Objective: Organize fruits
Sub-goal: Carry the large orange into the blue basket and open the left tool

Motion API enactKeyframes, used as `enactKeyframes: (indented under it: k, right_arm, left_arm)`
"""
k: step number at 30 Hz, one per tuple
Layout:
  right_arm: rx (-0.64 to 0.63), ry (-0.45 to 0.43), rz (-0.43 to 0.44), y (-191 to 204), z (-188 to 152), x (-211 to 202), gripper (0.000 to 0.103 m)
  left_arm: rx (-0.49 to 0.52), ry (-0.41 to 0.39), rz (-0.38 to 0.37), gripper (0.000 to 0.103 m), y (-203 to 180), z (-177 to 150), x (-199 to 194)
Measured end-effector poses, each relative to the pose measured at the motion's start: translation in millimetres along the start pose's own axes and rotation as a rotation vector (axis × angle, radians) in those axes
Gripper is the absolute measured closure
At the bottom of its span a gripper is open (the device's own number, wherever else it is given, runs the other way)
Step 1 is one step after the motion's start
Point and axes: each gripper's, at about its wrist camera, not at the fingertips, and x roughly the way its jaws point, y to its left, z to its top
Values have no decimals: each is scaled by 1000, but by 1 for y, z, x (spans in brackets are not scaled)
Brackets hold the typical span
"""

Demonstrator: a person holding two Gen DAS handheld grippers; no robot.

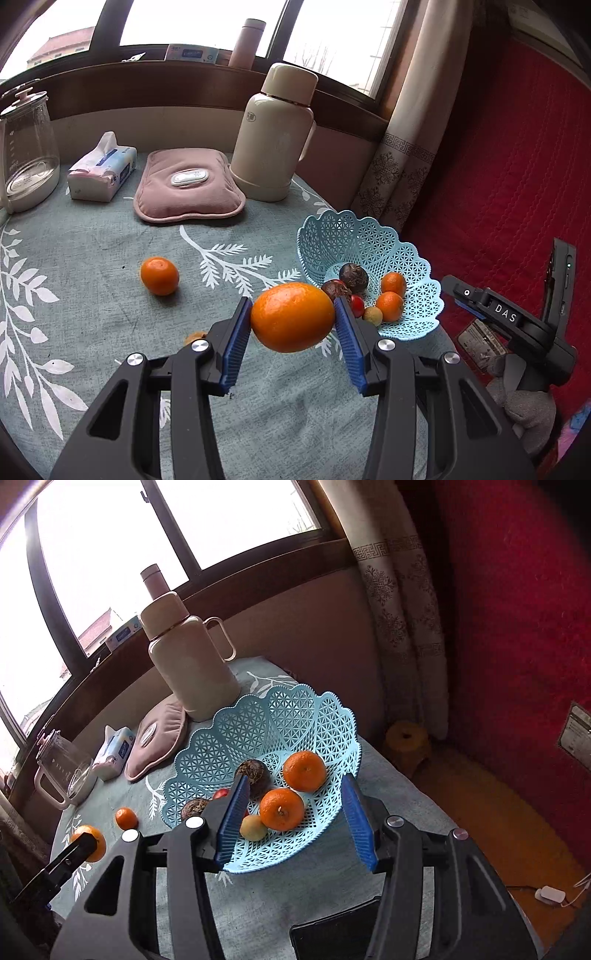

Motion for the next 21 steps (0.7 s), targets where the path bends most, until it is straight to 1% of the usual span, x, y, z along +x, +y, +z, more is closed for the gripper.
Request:
enactKeyframes:
  k: [5,12,17,21]
  right_arm:
    - [20,-17,17,-8,2,-4,50]
    - [45,-13,26,-19,3,-5,50]
    - [53,-9,34,-20,4,-4,49]
    - [59,-8,38,-21,4,-4,49]
  left_arm:
    - [59,6,-41,57,-32,5,19]
    - [134,48,-86,57,-65,3,48]
    - [158,80,-94,57,-76,-1,67]
    - [169,91,-100,57,-79,-4,76]
